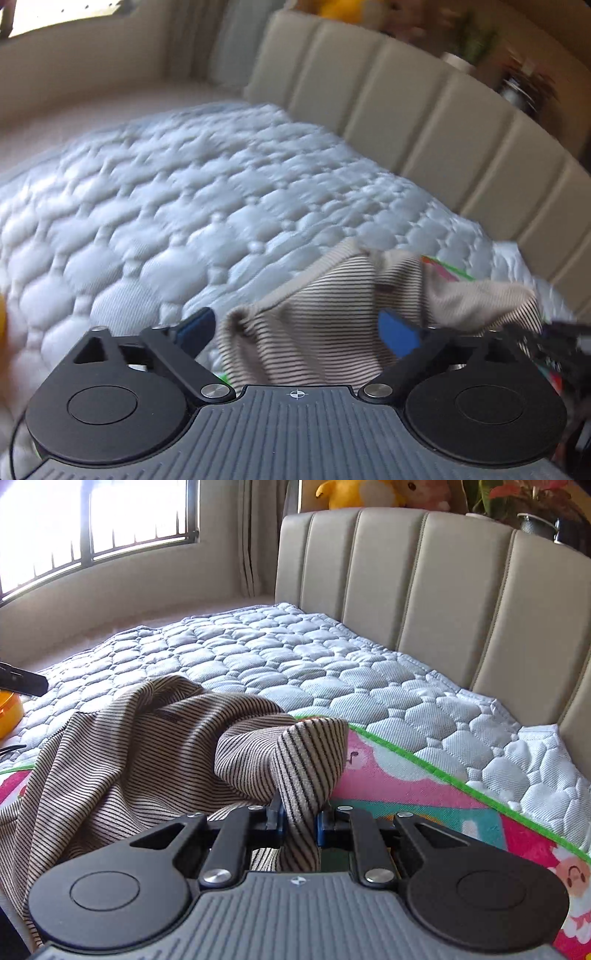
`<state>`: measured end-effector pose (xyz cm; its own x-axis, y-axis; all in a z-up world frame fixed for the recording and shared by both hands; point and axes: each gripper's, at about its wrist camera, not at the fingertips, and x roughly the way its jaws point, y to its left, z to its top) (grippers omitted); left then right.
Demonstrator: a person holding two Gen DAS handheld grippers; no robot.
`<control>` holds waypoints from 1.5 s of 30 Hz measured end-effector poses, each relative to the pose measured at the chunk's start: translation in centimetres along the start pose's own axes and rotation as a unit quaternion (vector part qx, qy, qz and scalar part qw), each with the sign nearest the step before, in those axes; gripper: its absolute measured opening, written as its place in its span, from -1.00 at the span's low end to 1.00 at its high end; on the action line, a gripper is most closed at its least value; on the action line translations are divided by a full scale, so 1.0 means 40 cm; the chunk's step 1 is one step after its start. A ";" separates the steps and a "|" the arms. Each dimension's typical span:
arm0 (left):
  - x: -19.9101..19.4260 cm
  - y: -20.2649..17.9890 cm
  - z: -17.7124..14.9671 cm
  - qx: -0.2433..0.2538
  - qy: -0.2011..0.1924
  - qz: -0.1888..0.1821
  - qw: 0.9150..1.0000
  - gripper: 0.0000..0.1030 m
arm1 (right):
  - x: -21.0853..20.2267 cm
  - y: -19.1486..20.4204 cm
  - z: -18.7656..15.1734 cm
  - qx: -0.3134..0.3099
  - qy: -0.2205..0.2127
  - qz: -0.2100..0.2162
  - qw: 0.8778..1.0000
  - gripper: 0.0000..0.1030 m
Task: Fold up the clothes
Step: 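Lift the shirt with both grippers and shake it out, then open both grippers and drop the shirt onto the mat, then grasp the shirt edge with the right gripper and drag it to spread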
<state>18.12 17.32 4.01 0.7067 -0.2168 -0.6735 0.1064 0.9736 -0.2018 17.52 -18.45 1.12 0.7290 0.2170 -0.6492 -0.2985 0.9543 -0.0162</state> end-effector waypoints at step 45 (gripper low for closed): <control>-0.099 -0.201 -0.306 0.339 0.152 -0.011 0.928 0.88 | -0.174 0.140 -0.152 -0.074 -0.041 0.018 0.996 -0.59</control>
<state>5.89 9.47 -0.41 0.4792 -0.1475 -0.8652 0.6076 0.7671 0.2058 7.04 -15.85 0.93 0.7627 0.2720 -0.5867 -0.4084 0.9060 -0.1109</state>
